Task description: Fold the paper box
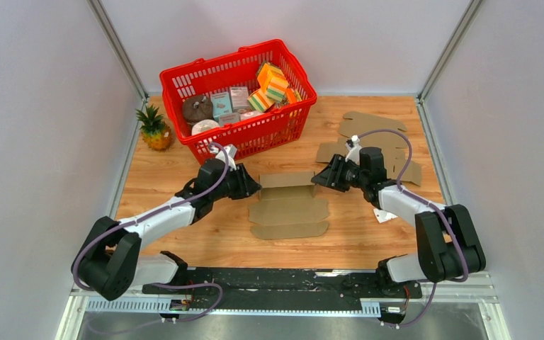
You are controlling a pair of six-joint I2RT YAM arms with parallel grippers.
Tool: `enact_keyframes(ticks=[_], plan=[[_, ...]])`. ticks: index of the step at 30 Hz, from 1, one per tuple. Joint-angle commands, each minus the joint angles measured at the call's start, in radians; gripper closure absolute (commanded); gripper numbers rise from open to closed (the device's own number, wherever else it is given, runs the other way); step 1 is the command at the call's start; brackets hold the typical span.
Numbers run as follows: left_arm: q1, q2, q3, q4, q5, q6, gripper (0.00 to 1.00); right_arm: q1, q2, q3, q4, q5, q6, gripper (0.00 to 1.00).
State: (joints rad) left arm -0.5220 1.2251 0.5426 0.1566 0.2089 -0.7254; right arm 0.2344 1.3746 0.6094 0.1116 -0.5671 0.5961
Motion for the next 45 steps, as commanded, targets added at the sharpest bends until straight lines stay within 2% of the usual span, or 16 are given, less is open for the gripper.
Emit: enact_keyframes(ticks=[1, 5, 6, 8, 9, 11, 13, 15, 18, 19, 23, 27, 29, 31, 35, 45], plan=[[0.005, -0.088, 0.057, -0.103, -0.007, 0.090, 0.51, 0.005, -0.072, 0.035, -0.047, 0.038, -0.036, 0.35], [-0.022, -0.130, 0.112, -0.146, -0.006, 0.181, 0.51, 0.006, -0.097, 0.044, -0.140, 0.102, -0.038, 0.33], [-0.100, -0.142, 0.138, -0.196, -0.052, 0.273, 0.51, 0.006, -0.115, 0.046, -0.185, 0.148, -0.026, 0.33], [-0.223, -0.132, 0.261, -0.417, -0.321, 0.378, 0.51, 0.006, -0.178, 0.043, -0.358, 0.293, -0.004, 0.29], [-0.312, -0.113, 0.301, -0.533, -0.400, 0.439, 0.51, 0.005, -0.196, 0.032, -0.392, 0.306, -0.016, 0.27], [-0.366, -0.067, 0.373, -0.606, -0.494, 0.451, 0.53, 0.002, -0.233, 0.010, -0.481, 0.329, -0.041, 0.20], [-0.421, -0.072, 0.337, -0.560, -0.467, 0.448, 0.53, -0.003, -0.252, -0.023, -0.522, 0.303, -0.061, 0.20], [-0.459, -0.081, 0.297, -0.455, -0.418, 0.452, 0.53, 0.000, -0.282, -0.083, -0.518, 0.208, -0.003, 0.21], [-0.562, -0.027, 0.276, -0.387, -0.348, 0.495, 0.52, 0.034, -0.340, -0.140, -0.517, 0.162, 0.051, 0.26], [-0.628, -0.007, 0.280, -0.372, -0.350, 0.515, 0.52, 0.043, -0.350, -0.190, -0.477, 0.158, 0.091, 0.33], [-0.760, 0.120, 0.333, -0.355, -0.344, 0.642, 0.47, 0.109, -0.342, -0.286, -0.360, 0.125, 0.157, 0.42], [-0.829, 0.226, 0.399, -0.385, -0.400, 0.708, 0.45, 0.158, -0.315, -0.350, -0.218, 0.099, 0.215, 0.55], [-0.842, 0.290, 0.453, -0.419, -0.439, 0.751, 0.34, 0.157, -0.292, -0.359, -0.147, 0.070, 0.246, 0.67], [-0.860, 0.368, 0.521, -0.479, -0.509, 0.783, 0.29, 0.158, -0.286, -0.346, -0.162, 0.059, 0.255, 0.81], [-0.877, 0.507, 0.646, -0.600, -0.652, 0.865, 0.27, 0.157, -0.354, -0.275, -0.305, 0.059, 0.266, 0.98], [-0.906, 0.619, 0.724, -0.655, -0.752, 0.912, 0.26, 0.148, -0.436, -0.258, -0.400, -0.100, 0.352, 1.00]])
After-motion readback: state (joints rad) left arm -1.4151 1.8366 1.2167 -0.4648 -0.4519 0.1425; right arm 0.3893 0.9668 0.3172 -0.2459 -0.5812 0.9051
